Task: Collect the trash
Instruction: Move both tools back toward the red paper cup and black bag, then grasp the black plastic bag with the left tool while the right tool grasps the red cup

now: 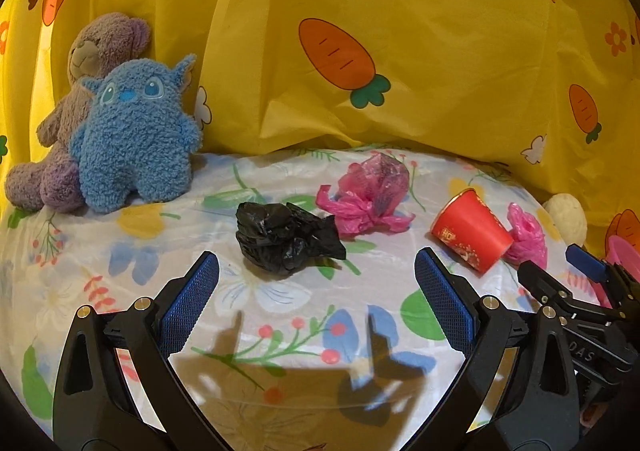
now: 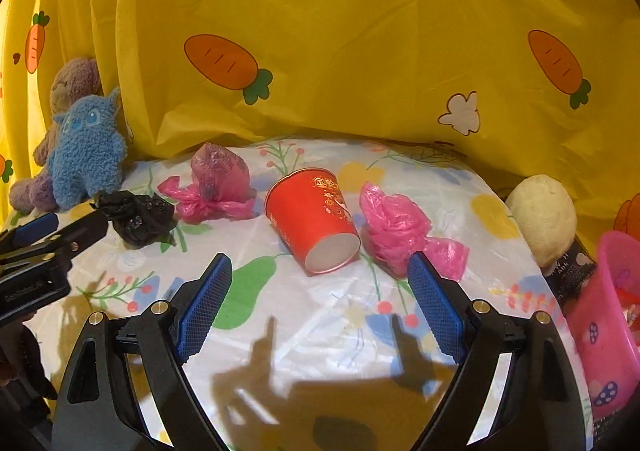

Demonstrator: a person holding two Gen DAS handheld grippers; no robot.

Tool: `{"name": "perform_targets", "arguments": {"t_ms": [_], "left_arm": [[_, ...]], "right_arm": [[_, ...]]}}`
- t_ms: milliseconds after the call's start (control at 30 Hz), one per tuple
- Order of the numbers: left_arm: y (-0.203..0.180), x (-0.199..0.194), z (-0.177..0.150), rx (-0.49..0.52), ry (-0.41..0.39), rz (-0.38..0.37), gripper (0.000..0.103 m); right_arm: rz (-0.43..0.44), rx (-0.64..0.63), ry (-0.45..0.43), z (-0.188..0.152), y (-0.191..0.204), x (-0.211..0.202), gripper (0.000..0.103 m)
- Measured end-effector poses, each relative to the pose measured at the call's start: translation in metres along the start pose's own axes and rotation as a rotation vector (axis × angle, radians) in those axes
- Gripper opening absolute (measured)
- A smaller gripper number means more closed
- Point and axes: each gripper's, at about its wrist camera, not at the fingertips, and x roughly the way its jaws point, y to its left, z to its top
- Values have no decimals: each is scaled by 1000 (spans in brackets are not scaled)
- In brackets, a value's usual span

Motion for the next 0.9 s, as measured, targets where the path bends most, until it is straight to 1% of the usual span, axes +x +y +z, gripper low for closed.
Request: {"name": "perform_targets", "arguments": {"t_ms": [133,333,500,700,767,900], "left_arm": [[10,18,6,11,0,18,97],[23,43,10,-22,37,-6,97],[25,59,12,-17,61,-18,97],[27,74,15,-24,93,-38,97],[27,78,15,-23,96,-43,97],[29,86,14,-34,117,-66,97]], "right_arm": [[-3,-6,34,8,0,27,86],[-2,1,74,18,0,55,86],[11,-4,101,20,2,69,86],[29,12,136,24,1,81,77],[29,17,146,24,0,83,69],[33,9,142,24,2,83,66]]}}
